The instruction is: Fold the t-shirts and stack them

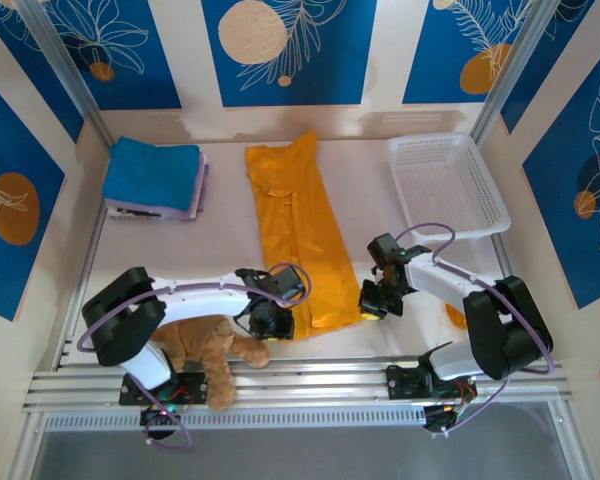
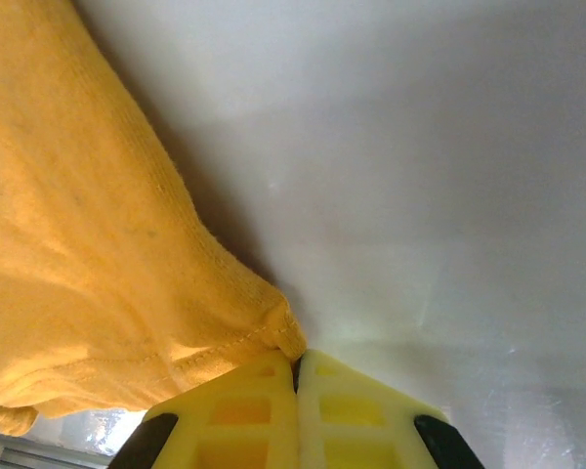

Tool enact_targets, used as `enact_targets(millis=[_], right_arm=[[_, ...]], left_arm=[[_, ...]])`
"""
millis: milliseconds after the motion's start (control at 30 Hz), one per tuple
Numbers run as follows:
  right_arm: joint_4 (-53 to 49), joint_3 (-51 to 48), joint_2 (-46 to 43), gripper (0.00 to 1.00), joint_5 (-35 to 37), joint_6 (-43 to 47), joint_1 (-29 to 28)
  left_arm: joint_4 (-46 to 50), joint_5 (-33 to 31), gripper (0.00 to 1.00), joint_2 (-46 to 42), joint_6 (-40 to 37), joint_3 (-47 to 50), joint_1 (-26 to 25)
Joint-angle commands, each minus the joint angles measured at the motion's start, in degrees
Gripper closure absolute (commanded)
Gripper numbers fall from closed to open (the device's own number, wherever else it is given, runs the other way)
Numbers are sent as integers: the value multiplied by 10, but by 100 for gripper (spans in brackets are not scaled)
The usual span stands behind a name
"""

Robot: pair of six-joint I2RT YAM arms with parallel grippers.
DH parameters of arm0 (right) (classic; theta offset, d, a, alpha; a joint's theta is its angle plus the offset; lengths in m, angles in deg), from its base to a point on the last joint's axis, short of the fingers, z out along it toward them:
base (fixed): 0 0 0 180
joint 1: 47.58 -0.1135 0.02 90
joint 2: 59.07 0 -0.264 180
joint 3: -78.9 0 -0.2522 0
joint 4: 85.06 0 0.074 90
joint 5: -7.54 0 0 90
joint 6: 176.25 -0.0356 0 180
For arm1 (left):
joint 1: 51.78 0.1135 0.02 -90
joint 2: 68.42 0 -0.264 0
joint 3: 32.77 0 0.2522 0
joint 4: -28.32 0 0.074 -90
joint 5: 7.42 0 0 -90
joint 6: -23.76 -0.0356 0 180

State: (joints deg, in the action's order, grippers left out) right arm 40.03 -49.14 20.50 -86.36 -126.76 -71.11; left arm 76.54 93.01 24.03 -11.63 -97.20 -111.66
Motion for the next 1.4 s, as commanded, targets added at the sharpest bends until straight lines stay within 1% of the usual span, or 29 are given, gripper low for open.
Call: enact_targets(millis=[0, 67, 200, 267, 533, 667, 767, 867, 933, 1100, 1167, 1367], right_arm=[[-12, -10, -21, 100, -15, 8, 3], [-14, -16, -33, 100, -18, 5, 3], [-20, -30, -64, 100, -32, -6, 3], [-30, -33, -82, 100, -34, -13, -2], [-62, -39, -147, 100, -65, -59, -31], [-57, -46, -181, 100, -92, -97, -54], [-50, -23, -185, 100, -81, -106, -51], [-51, 25, -156, 100, -73, -95, -34], [-44, 60, -128, 100, -65, -89, -28], [-42, 164, -30, 100, -57, -51, -2], [-39, 203, 10, 100, -56, -38, 7], [-44, 331, 135, 100, -52, -6, 36]], left_arm=[[51, -16, 74, 17, 3, -25, -15], [55, -19, 79, 22, 1, -29, -16], [64, -32, 95, 17, -3, -33, -16], [76, -46, 99, 14, -9, -39, -16], [113, -63, 100, -21, -16, -43, -10], [121, -47, 100, -23, -28, -76, -6], [91, -26, 100, -30, -41, -85, 28], [88, -7, 100, -30, -70, -114, 69], [99, -8, 100, -27, -95, -133, 98], [85, 18, 100, -31, -143, -157, 199], [88, 37, 100, -18, -163, -179, 234], [104, 87, 100, 66, -217, -264, 302]])
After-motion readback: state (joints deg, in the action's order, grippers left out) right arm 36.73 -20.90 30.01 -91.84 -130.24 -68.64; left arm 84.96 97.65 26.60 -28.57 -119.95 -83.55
